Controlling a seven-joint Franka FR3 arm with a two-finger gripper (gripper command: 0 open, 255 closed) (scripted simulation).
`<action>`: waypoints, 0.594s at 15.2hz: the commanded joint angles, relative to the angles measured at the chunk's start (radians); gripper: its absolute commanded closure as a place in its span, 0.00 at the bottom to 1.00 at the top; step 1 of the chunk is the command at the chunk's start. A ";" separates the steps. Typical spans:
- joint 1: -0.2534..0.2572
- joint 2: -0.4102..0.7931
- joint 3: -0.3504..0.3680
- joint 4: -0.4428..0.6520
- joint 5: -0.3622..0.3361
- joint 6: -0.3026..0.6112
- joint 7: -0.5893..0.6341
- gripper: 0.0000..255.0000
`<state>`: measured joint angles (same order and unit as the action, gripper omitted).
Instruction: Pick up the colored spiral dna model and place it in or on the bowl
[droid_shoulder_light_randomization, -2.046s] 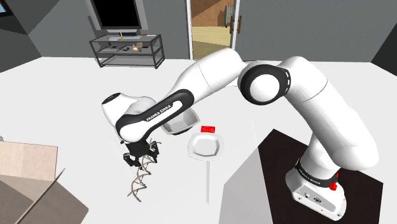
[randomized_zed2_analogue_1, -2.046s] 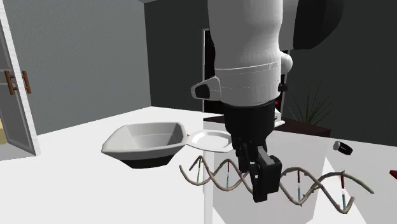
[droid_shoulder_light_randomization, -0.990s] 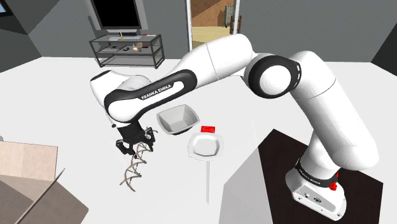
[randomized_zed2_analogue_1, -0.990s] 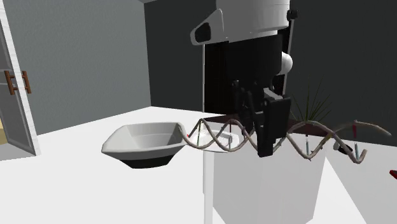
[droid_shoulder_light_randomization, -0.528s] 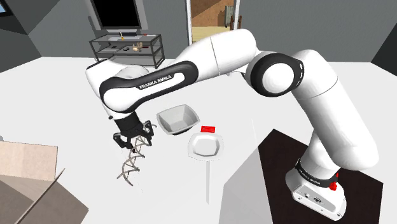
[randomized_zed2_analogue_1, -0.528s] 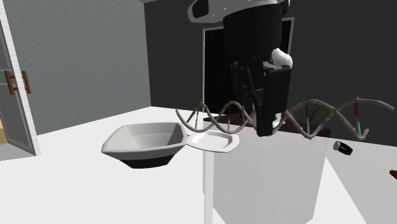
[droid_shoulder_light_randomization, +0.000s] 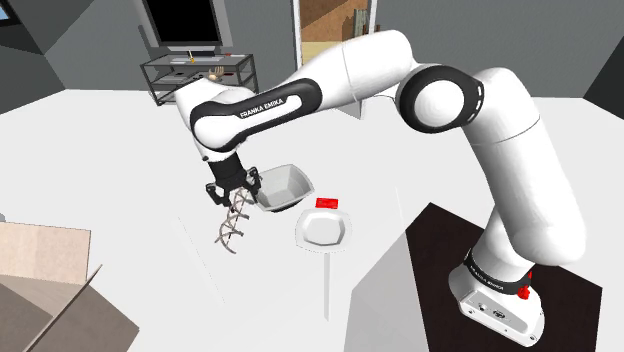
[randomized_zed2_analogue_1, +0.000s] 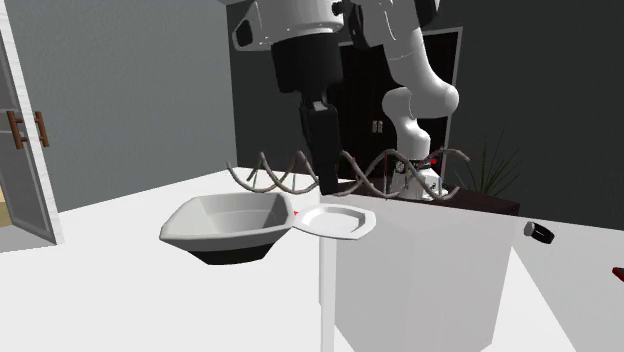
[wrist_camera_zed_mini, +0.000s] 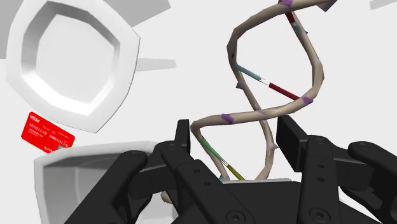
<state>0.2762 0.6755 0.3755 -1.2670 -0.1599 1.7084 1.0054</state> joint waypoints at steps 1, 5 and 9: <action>-0.034 -0.011 -0.008 -0.013 0.000 0.002 -0.039 1.00; -0.094 -0.015 -0.026 -0.016 -0.002 -0.001 -0.114 1.00; -0.150 -0.004 -0.046 0.007 -0.008 -0.013 -0.189 1.00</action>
<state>0.1363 0.6588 0.3351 -1.2826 -0.1649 1.7052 0.8351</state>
